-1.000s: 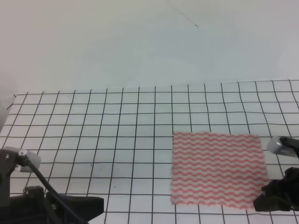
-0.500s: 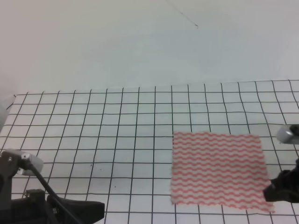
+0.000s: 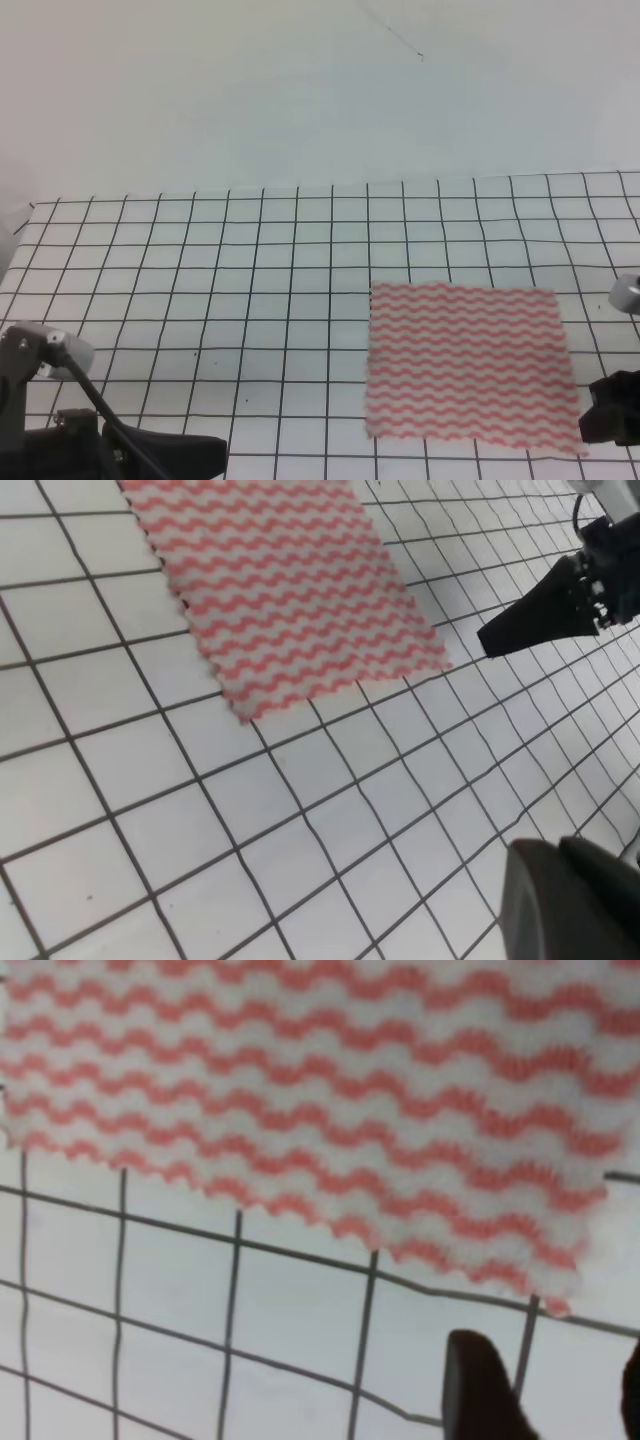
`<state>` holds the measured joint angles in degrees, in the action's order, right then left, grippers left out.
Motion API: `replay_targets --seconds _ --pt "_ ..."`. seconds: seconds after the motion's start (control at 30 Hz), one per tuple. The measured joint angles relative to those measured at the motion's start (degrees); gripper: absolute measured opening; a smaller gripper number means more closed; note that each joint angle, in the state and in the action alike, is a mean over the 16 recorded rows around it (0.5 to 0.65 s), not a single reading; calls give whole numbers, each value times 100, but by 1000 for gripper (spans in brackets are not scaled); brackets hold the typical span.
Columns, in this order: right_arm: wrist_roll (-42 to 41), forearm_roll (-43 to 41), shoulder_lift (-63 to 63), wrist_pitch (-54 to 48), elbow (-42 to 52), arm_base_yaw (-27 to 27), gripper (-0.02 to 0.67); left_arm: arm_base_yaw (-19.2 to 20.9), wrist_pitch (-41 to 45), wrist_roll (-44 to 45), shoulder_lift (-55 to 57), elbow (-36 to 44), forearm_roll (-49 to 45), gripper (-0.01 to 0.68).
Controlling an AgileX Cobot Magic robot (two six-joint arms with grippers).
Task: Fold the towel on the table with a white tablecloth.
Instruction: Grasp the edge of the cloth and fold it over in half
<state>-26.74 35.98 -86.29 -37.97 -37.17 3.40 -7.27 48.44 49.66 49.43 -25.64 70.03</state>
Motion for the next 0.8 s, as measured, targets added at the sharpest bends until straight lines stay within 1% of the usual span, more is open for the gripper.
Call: replay_targets --seconds 0.2,0.8 --pt "-97 264 -256 129 0 0 308 0 43 0 0 0 64 1" --pt "-544 868 -818 441 0 0 309 0 71 108 0 0 88 1"
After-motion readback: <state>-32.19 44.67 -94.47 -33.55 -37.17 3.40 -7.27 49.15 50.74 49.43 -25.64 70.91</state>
